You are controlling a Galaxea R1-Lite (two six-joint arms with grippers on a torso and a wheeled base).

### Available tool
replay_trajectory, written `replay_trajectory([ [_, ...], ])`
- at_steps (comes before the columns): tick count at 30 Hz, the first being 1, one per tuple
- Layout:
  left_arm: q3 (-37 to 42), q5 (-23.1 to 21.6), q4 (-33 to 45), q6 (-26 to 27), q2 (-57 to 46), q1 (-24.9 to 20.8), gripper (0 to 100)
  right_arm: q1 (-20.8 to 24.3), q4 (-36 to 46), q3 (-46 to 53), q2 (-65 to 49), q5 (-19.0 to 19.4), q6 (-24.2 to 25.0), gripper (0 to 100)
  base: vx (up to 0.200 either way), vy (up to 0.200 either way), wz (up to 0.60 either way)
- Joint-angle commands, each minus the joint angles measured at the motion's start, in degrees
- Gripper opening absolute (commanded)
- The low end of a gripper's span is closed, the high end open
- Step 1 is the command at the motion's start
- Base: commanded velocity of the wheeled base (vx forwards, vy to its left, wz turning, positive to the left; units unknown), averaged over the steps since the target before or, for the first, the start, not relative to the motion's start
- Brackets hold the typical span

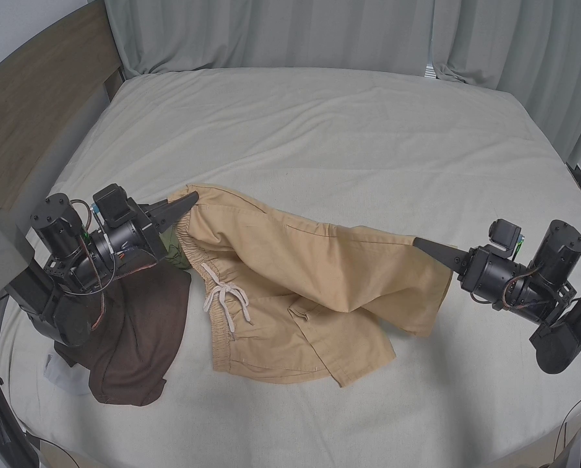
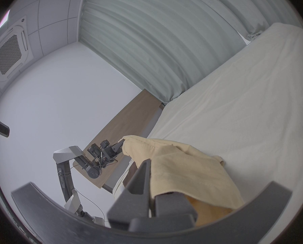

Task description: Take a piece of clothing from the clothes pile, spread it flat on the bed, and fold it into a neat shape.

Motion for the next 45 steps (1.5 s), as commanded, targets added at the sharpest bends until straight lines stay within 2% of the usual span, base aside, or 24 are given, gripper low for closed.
replay_trajectory([
  [1,-0.48,0.08,-0.14,0.08,-0.05,0.01,0,-0.49,-0.10,-0.22,-1.50,0.01,-0.03,0,0.000,0.000,0.00],
  [18,-1.27,0.08,-0.14,-0.01,0.39,0.71,0,-3.39,-0.10,-2.33,-2.29,0.01,0.06,0,0.000,0.000,0.00],
  [45,-0.91,0.00,-0.05,-0.27,0.74,1.68,0,-10.59,-0.19,-6.72,-2.03,0.01,-0.12,0,0.000,0.000,0.00],
])
